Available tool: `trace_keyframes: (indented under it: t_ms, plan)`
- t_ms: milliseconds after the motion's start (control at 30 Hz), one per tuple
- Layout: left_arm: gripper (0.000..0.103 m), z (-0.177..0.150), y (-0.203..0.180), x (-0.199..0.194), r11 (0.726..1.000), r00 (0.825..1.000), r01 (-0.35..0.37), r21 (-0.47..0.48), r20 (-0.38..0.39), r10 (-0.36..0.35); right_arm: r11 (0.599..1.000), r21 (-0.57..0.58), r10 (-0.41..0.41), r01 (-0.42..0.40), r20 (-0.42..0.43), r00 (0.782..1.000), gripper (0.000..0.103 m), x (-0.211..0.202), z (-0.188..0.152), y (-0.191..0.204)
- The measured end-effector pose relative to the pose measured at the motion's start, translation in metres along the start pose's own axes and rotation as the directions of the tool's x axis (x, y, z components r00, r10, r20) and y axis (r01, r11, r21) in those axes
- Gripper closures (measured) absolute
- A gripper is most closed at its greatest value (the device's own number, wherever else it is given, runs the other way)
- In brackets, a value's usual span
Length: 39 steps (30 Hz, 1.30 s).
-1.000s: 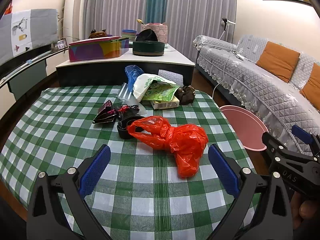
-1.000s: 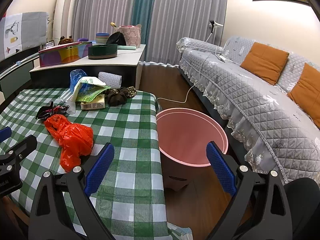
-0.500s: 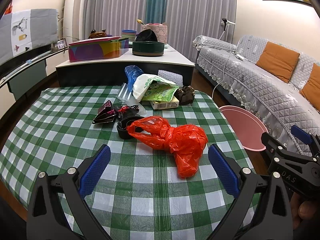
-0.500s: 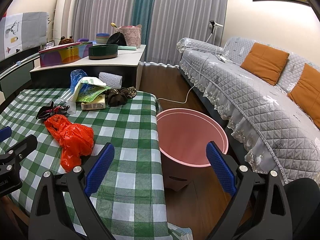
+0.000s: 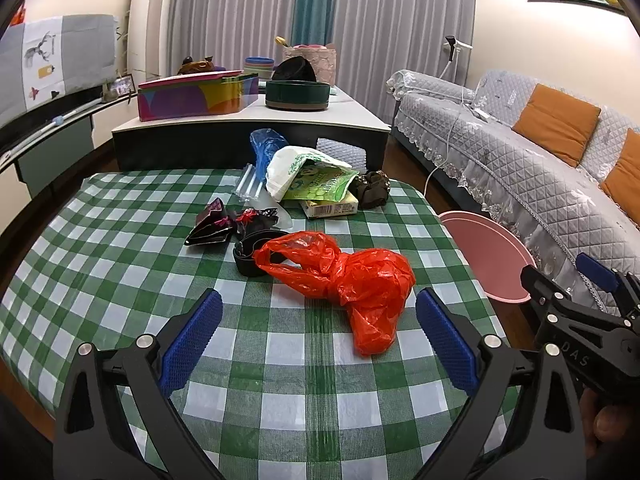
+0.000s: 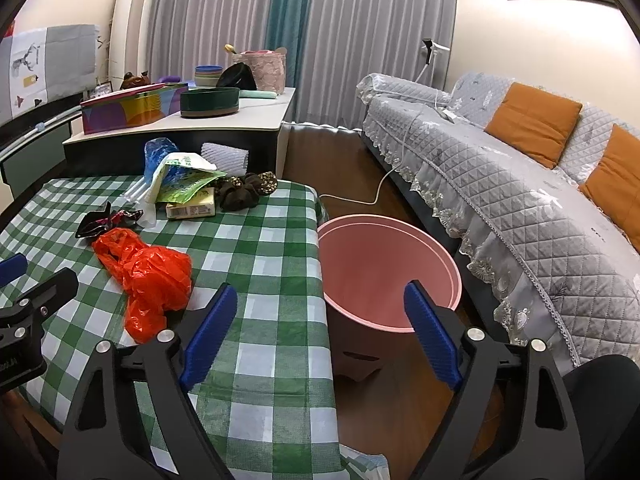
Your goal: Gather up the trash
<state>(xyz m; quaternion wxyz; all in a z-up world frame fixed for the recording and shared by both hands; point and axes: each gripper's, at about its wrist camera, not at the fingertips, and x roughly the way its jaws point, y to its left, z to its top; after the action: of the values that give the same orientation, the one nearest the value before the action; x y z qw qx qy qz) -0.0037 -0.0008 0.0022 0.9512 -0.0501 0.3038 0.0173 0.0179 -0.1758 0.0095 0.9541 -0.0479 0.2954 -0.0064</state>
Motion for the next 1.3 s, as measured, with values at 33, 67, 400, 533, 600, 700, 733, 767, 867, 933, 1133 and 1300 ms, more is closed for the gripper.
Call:
trace_keyframes:
  t_ms: [33,67,400,533,600,700,733,767,867,933,1133,1300]
  plan:
    - [0.014,0.000,0.001,0.000,1.000,1.000,-0.001,0.000,-0.001,0.001,1.000,0.002,0.005,-0.005,-0.001,1.000,0.023,0.000,0.000,0.000]
    - [0.014,0.000,0.001,0.000,1.000,1.000,-0.002,-0.004,-0.001,0.002,1.000,0.005,0.011,-0.011,-0.001,1.000,0.024,0.000,0.001,0.001]
    - [0.040,0.011,0.015,0.005,0.998,0.999,-0.043,-0.050,-0.003,0.043,0.982,0.054,0.182,-0.182,0.012,0.983,0.044,0.007,0.007,0.006]
    - [0.046,0.021,0.030,0.011,0.993,0.997,-0.073,-0.095,0.003,0.073,0.965,0.074,0.252,-0.252,0.011,0.968,0.044,0.016,0.010,0.018]
    - [0.049,0.025,0.037,0.017,0.989,0.996,-0.091,-0.115,0.000,0.091,0.956,0.080,0.285,-0.284,-0.001,0.959,0.044,0.025,0.012,0.028]
    - [0.053,0.031,0.047,0.027,0.984,0.994,-0.111,-0.140,-0.011,0.111,0.936,0.094,0.343,-0.341,-0.012,0.939,0.044,0.038,0.015,0.041]
    - [0.054,0.033,0.050,0.031,0.982,0.993,-0.118,-0.145,-0.014,0.117,0.927,0.094,0.365,-0.362,-0.018,0.931,0.044,0.042,0.016,0.047]
    - [0.054,0.035,0.053,0.035,0.981,0.992,-0.126,-0.150,-0.016,0.125,0.921,0.090,0.383,-0.379,-0.024,0.924,0.043,0.046,0.016,0.053]
    - [0.058,0.041,0.066,0.051,0.974,0.988,-0.153,-0.165,-0.026,0.151,0.906,0.081,0.420,-0.416,-0.050,0.906,0.043,0.058,0.017,0.069]
    - [0.059,0.043,0.071,0.061,0.970,0.985,-0.172,-0.169,-0.035,0.168,0.900,0.076,0.434,-0.429,-0.072,0.898,0.043,0.064,0.016,0.077]
    - [0.061,0.048,0.089,0.097,0.958,0.975,-0.222,-0.184,-0.069,0.213,0.886,0.075,0.463,-0.457,-0.121,0.878,0.044,0.084,0.013,0.089]
    - [0.061,0.054,0.095,0.118,0.952,0.969,-0.243,-0.188,-0.078,0.233,0.873,0.091,0.488,-0.480,-0.140,0.861,0.051,0.094,0.013,0.090]
